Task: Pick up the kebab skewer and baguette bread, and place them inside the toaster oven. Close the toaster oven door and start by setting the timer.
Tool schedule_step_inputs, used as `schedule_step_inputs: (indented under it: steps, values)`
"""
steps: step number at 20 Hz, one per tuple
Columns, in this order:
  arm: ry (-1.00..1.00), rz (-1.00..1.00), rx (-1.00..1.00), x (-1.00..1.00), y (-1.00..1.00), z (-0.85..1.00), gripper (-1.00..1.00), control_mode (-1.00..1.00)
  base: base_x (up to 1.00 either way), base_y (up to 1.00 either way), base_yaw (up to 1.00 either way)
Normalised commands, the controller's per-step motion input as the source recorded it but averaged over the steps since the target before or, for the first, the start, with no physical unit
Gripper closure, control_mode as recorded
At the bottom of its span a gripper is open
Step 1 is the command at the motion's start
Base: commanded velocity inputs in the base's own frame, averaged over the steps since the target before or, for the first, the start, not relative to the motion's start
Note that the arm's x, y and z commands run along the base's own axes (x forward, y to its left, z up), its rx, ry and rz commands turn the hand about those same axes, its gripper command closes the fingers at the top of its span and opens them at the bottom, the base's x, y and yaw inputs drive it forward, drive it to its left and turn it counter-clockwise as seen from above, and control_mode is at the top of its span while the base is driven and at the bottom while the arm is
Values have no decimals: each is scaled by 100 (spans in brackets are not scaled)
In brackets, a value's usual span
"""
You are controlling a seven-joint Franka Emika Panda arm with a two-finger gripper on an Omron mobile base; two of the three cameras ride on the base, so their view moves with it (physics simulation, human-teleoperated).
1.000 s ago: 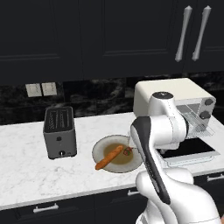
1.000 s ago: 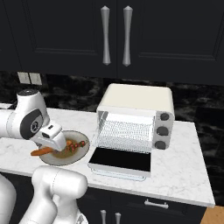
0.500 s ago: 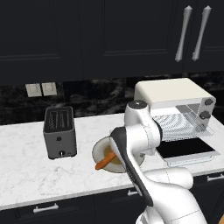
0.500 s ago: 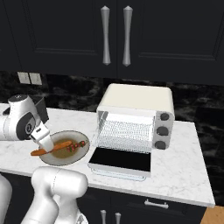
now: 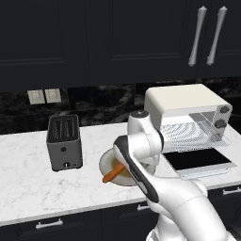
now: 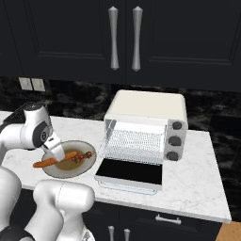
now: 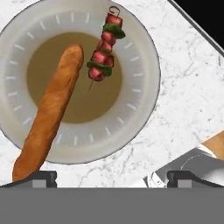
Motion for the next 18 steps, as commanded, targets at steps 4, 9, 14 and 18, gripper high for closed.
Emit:
schedule_step_inputs:
  steps: [4,9,14,18]
  values:
    - [11,0,0,17,25,-28,-100,-100,0,0,0]
    - [5,0,0,19,11,-24,-100,-100,0,0,0]
    - [4,0,0,20,7,-25,-100,-100,0,0,0]
    - [0,0,0,24,11,-31,-100,-100,0,0,0]
